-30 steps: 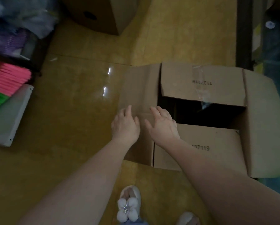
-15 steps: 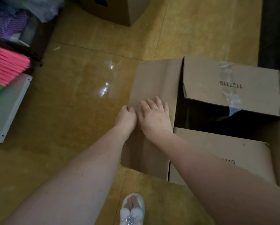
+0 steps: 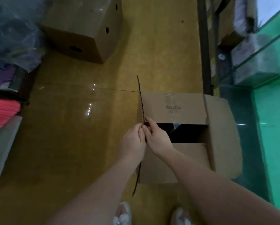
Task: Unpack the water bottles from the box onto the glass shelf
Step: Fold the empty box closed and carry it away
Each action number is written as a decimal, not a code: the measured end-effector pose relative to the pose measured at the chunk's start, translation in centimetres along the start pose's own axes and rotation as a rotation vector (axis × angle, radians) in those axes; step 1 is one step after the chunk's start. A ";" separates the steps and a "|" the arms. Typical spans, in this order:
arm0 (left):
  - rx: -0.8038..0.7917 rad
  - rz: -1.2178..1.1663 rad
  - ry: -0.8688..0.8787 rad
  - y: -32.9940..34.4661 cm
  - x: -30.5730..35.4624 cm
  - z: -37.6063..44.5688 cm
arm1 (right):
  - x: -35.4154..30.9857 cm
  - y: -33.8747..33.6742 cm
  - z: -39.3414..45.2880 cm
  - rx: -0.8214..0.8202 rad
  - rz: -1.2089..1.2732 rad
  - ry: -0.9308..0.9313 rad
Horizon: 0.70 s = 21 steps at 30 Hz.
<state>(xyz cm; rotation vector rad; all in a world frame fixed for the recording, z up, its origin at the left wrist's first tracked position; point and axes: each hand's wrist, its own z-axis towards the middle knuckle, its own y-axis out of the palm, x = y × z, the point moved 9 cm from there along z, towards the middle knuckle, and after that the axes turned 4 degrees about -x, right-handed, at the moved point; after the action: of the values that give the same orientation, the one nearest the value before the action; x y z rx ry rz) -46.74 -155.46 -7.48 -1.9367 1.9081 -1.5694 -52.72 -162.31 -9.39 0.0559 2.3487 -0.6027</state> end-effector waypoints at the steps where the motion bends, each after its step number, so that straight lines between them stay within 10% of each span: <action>1: -0.034 0.023 0.024 1.1 0.9 0.2 | 0.8 -1.2 0.1 0.012 -0.034 0.009; 12: -0.227 0.593 0.163 13.5 4.0 4.1 | 9.3 -6.0 2.8 0.009 -0.673 -0.032; 21: -0.329 0.683 0.133 19.4 2.3 7.4 | 15.0 -6.2 6.7 -0.088 -0.678 0.058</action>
<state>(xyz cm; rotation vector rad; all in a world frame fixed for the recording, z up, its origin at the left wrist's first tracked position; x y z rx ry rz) -57.25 -166.80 -21.60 -1.0399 2.6192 -1.2504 -61.09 -172.62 -20.82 -0.7977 2.4275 -0.8148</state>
